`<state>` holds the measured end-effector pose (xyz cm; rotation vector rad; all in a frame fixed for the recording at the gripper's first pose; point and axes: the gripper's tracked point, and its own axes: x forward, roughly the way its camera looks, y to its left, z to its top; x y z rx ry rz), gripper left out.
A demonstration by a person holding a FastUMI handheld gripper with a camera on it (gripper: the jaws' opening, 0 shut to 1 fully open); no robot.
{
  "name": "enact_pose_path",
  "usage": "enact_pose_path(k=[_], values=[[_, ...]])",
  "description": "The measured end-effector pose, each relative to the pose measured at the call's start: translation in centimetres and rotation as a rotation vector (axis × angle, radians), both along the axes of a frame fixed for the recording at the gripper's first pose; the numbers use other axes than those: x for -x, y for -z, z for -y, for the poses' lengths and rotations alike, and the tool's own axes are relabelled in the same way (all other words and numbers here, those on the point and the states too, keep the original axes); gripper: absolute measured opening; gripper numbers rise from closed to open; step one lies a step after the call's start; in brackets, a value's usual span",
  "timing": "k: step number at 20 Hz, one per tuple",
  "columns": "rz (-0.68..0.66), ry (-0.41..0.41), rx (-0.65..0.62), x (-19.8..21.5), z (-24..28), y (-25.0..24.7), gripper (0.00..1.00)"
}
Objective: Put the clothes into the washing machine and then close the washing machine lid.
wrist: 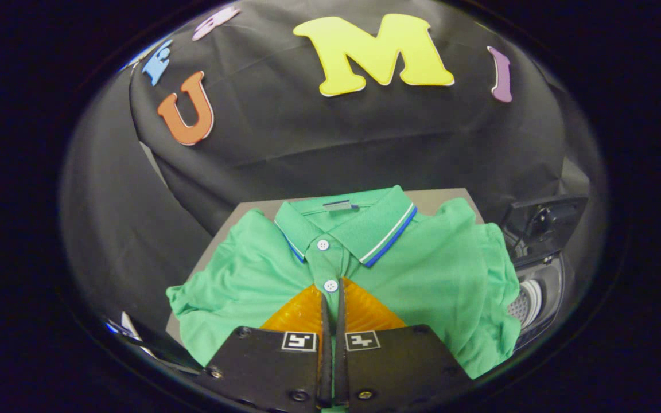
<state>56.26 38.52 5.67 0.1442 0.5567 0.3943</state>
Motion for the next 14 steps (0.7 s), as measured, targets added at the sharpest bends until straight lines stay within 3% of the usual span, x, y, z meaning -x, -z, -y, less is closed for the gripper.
enact_pose_path(k=[3,8,14], values=[[0.048,-0.068,-0.034,0.9,1.3,-1.9,0.05],[0.157,-0.157,-0.097,5.7,5.8,-6.2,0.05],[0.335,-0.145,-0.141,11.4,13.5,-13.0,0.05]])
